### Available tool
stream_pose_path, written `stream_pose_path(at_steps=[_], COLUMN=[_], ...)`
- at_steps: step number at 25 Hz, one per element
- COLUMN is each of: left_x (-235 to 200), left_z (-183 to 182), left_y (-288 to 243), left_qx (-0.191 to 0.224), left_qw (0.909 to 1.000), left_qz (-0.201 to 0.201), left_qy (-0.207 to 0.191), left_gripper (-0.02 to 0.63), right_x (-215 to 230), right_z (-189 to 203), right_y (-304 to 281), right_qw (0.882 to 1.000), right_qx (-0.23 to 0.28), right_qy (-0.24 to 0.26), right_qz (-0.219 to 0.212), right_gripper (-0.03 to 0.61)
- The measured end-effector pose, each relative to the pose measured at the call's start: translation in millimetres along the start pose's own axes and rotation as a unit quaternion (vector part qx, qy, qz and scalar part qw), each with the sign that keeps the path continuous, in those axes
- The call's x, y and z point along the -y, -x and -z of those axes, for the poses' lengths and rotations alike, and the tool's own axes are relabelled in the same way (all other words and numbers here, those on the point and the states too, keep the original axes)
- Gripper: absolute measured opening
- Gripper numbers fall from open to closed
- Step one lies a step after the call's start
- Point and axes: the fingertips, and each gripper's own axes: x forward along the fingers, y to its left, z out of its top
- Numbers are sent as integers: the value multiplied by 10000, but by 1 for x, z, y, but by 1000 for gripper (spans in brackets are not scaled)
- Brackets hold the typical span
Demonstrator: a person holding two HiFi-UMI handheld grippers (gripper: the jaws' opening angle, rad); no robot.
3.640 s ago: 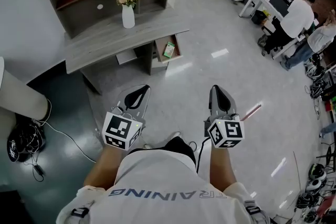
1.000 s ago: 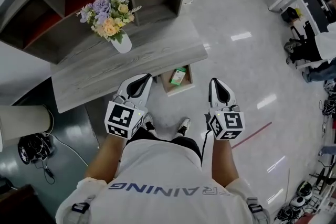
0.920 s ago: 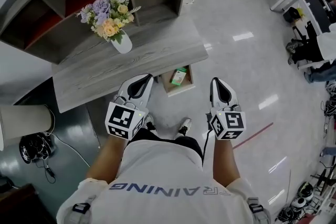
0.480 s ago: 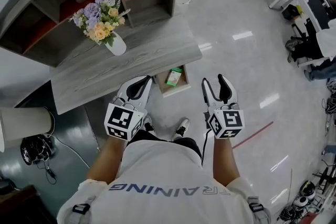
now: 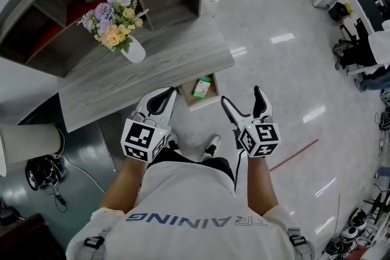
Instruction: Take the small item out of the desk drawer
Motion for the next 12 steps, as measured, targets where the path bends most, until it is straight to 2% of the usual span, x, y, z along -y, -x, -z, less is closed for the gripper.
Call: stream_pose_path(at_steps=[6,9,12], left_x=[-4,-3,0], left_z=[26,44,59], left_y=[-2,-3,-9], left_qx=[-255,-472,-588], left_qw=[9996,9988,9982], left_qz=[-28,-6,35], left_qy=[73,95,105], left_gripper=[-2,-2,-2], right_x=[9,12,13], right_z=[75,123,168], right_y=[-34,-56,-88], right_qw=[9938,9895,9847], right_qx=[-718,-1034,-1329], right_qy=[-844,-1006,-1127], right_qz=[-90,21,50], right_gripper=[506,455,453])
